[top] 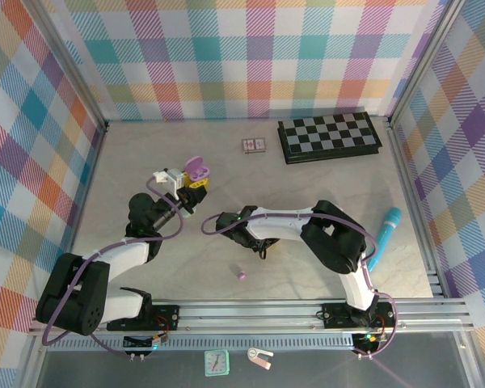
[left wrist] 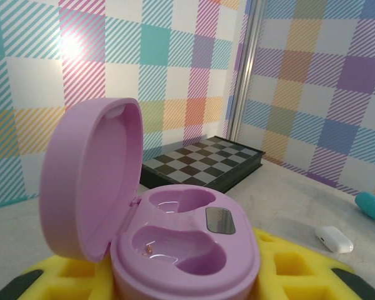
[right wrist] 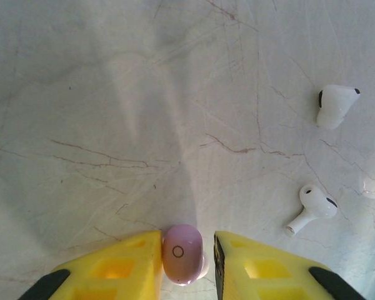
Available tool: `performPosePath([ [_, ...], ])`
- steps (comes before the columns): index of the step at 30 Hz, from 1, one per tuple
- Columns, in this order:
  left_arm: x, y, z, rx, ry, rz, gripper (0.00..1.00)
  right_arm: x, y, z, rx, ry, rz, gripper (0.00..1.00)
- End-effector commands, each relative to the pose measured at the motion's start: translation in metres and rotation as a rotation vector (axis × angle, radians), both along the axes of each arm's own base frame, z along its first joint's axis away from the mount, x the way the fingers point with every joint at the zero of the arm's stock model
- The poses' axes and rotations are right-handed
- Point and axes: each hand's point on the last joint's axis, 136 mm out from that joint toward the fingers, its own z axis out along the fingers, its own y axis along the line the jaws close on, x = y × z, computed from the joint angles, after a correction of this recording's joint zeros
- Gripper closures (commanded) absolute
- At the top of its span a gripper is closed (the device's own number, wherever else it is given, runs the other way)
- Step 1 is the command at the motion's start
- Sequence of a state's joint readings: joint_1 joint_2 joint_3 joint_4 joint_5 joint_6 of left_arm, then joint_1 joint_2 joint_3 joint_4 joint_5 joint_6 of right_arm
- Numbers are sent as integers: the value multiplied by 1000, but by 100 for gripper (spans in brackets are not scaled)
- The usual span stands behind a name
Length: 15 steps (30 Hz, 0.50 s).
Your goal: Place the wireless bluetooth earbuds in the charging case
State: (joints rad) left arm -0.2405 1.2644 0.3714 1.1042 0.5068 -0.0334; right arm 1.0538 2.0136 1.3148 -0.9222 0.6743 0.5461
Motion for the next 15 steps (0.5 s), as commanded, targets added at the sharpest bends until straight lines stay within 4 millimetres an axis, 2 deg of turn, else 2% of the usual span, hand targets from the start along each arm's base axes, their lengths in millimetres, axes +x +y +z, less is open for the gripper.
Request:
performPosePath([
  [1, -1, 1, 22, -6, -73, -9, 70, 0, -9, -3, -52, 1, -7, 73],
  [9, 0, 1, 22, -6, -74, -10, 70, 1, -12, -3, -61, 9, -7, 79],
  [15, 0, 0, 22, -4, -75, -11, 70, 3, -9, 6, -39, -4, -2, 81],
])
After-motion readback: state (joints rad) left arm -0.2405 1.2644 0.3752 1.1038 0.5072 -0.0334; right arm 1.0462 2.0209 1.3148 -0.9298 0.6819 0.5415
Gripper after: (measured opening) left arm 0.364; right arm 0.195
